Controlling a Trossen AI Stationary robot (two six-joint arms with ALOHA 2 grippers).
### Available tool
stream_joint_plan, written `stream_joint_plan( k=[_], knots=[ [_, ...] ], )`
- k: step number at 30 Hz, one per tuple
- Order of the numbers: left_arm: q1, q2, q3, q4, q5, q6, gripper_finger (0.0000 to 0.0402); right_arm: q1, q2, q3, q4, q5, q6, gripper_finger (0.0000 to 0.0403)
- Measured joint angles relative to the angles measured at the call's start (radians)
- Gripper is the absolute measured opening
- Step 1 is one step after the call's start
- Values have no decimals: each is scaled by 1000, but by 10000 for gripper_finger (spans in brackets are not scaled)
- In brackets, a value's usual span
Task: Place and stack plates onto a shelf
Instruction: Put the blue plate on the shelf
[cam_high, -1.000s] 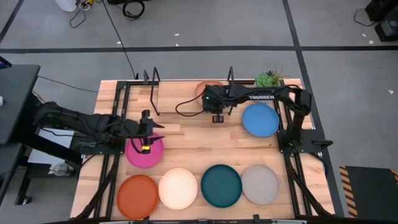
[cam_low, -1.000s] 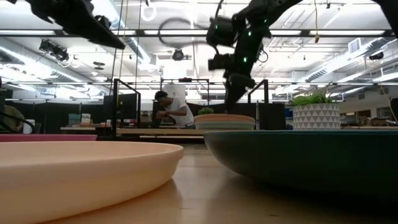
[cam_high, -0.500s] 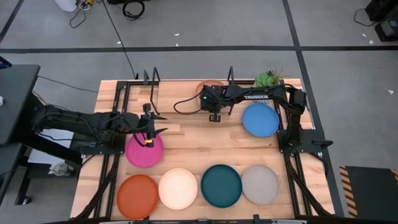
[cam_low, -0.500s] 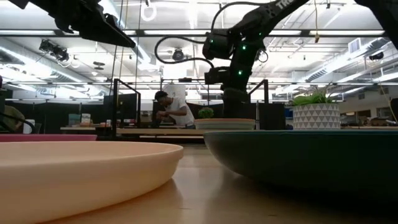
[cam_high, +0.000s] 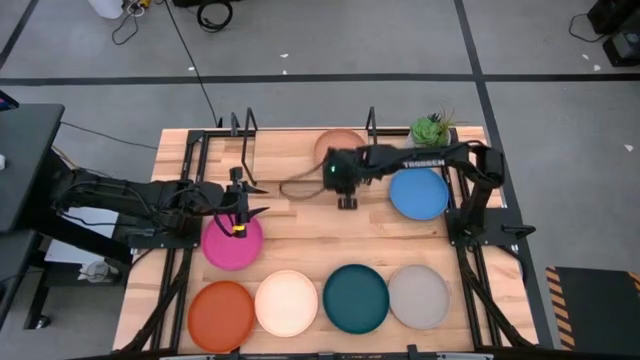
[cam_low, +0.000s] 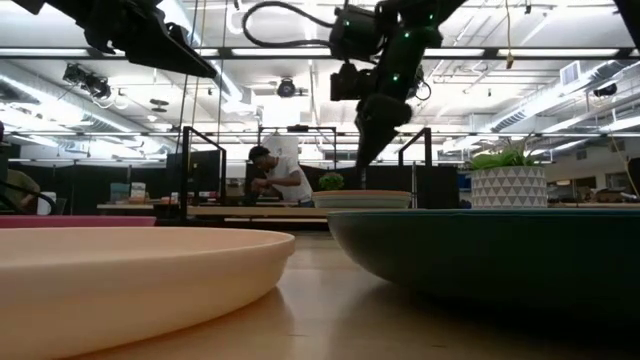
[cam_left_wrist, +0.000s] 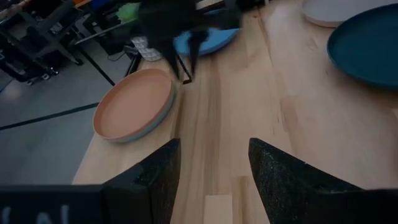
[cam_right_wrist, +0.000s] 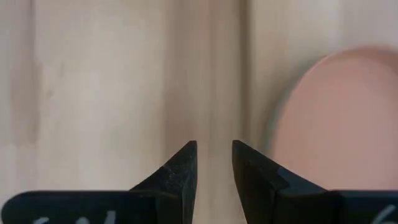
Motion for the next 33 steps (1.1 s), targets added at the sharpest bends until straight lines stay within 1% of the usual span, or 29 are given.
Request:
stream_joint_plan(
  k=[5, 12, 17, 21, 23, 25, 33],
  knots=[
    [-1, 0, 0, -13, 0, -20, 196, 117, 0, 0, -115, 64, 160, 107],
    [-1, 0, 0, -21, 0, -33, 196, 291, 0, 0, -317, 85, 370, 106],
    [-1, 0, 0, -21, 32, -47, 196, 373, 0, 0, -438, 143, 511, 107],
    [-1, 0, 0, -21, 34, -52, 196, 415, 0, -4, -518, 170, 597, 107],
    [-1, 0, 0, -21, 34, -53, 196, 429, -9, -39, -528, 185, 620, 107],
    [-1, 0, 0, -20, 34, -53, 196, 432, -37, -101, -518, 184, 640, 107],
    [-1, 0, 0, -6, 34, -53, 196, 384, -256, -383, -395, 145, 774, 99]
  ],
)
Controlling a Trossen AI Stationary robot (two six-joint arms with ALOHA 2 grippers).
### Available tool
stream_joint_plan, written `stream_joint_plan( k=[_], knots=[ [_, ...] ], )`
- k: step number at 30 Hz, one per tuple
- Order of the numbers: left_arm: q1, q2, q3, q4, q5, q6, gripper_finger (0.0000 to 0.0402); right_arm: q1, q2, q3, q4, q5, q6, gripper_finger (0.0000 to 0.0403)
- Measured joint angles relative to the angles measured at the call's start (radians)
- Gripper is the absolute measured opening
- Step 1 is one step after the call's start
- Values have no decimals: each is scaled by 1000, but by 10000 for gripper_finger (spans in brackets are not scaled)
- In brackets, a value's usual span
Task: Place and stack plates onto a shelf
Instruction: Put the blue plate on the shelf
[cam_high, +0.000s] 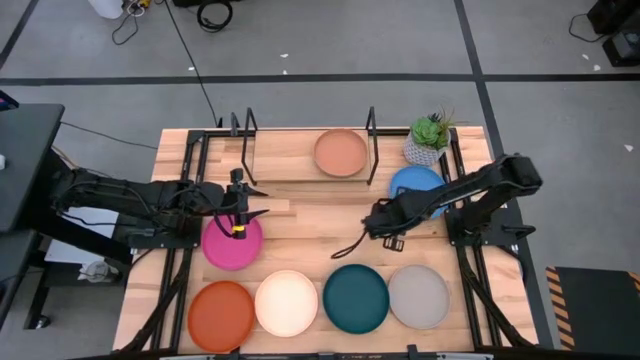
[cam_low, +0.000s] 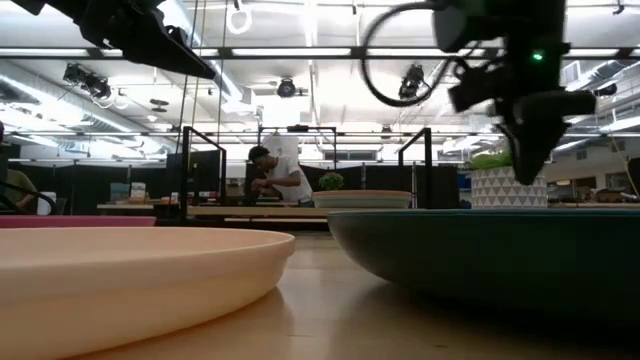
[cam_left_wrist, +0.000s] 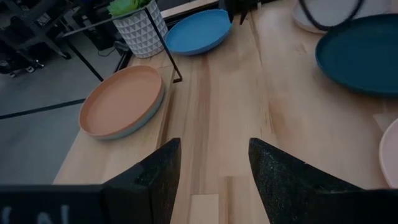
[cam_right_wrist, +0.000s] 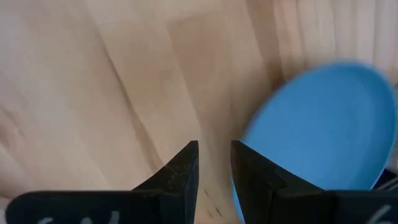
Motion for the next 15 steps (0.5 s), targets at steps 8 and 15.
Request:
stream_joint_plan(
  k=[8, 15],
  knots=[
    [0, 0, 0, 27, 0, 1, 196, -66, -97, -175, 61, -30, 65, 124],
    [0, 0, 0, 27, 0, 2, 196, -165, -85, -233, 123, -63, 15, 166]
  ],
)
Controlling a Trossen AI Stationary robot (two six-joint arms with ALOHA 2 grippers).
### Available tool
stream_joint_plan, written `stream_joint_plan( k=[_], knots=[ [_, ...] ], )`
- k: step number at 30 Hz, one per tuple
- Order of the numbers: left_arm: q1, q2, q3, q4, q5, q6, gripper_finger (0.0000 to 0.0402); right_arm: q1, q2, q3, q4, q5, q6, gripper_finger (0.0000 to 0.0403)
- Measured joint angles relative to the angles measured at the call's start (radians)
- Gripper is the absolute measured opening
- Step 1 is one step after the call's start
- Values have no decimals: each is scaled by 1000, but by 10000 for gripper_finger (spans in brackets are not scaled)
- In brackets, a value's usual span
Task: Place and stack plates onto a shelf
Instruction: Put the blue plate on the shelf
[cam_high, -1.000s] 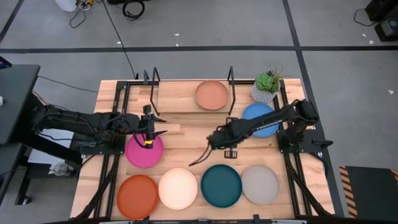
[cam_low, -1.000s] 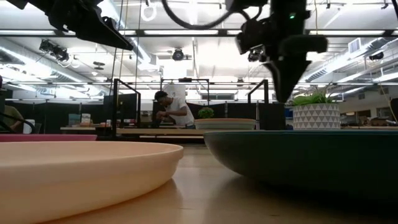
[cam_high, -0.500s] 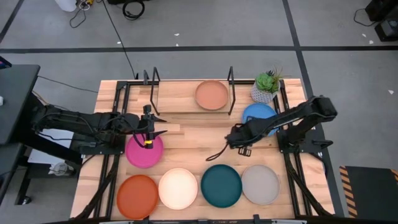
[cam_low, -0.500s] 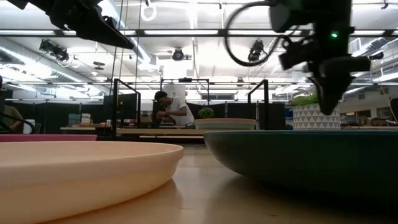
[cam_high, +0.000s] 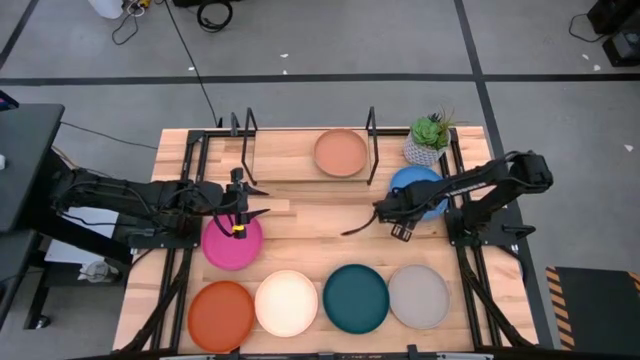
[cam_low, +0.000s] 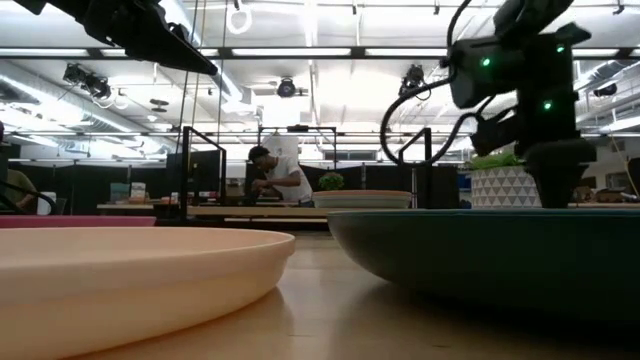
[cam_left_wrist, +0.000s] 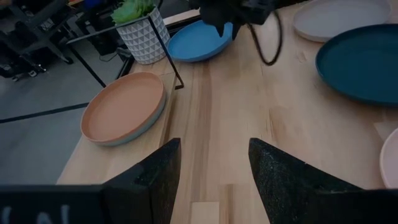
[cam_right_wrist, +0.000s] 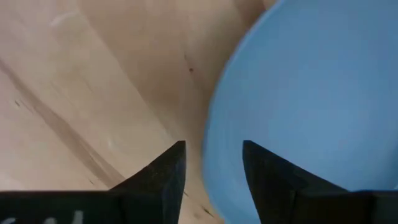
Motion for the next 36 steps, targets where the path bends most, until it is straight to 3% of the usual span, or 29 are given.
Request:
stream_joint_plan(
  k=[7, 21, 36],
  knots=[
    [0, 0, 0, -3, 0, -1, 196, -87, 0, -43, 83, -52, -91, 146],
    [0, 0, 0, -2, 0, -8, 196, -119, 0, -55, 112, -111, -110, 17],
    [0, 0, 0, 0, 0, -30, 196, 98, 40, 206, 154, -254, -99, 18]
  ],
)
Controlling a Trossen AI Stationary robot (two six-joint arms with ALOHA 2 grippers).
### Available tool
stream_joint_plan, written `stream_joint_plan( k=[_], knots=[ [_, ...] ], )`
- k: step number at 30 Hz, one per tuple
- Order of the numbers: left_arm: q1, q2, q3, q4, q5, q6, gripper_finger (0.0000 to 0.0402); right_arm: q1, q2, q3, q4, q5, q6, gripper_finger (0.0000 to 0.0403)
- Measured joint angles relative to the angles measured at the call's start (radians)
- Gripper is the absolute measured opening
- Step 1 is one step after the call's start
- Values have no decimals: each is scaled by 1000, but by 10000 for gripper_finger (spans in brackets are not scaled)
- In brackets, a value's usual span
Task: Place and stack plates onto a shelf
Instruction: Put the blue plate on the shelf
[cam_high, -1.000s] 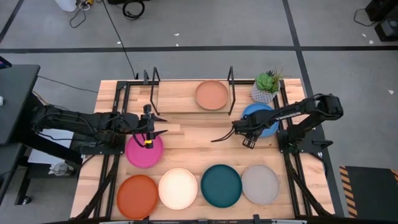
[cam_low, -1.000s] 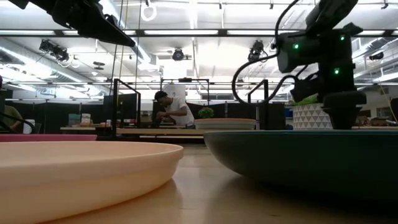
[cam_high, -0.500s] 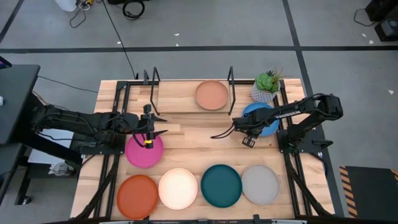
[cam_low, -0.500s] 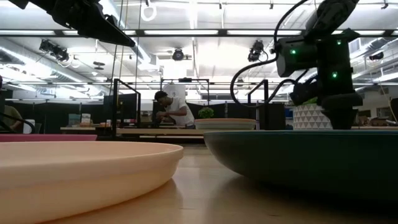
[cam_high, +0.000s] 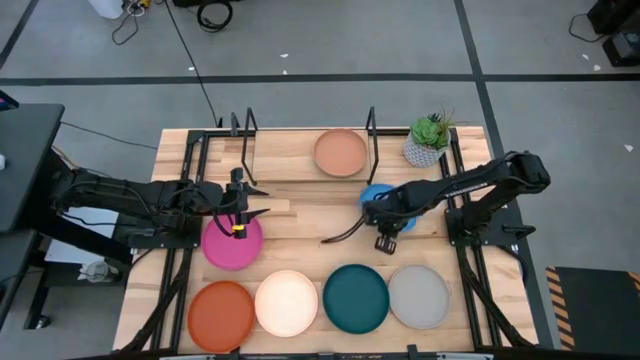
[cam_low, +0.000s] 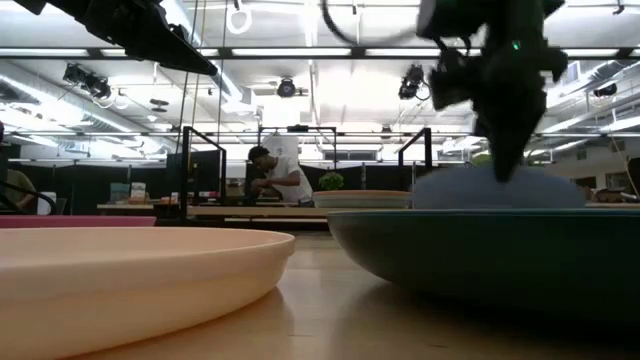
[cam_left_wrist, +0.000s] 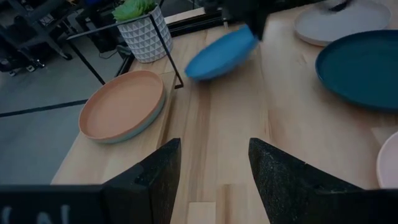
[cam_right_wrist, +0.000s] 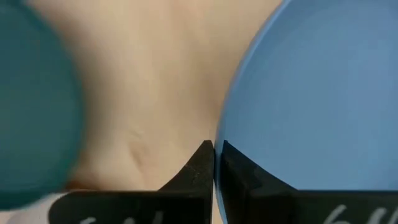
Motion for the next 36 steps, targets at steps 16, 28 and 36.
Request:
stream_joint_plan(
  k=[16, 28, 36],
  knots=[
    [-101, -39, 78, -43, -1, -46, 196, 89, 380, 616, -166, 210, -524, 20],
    [-141, 3, 82, -205, -36, 7, 196, -46, 444, 709, -102, 211, -833, 20],
    [-168, 218, 81, -94, -300, 294, 208, -76, 418, 710, -119, 160, -882, 20]
  ],
)
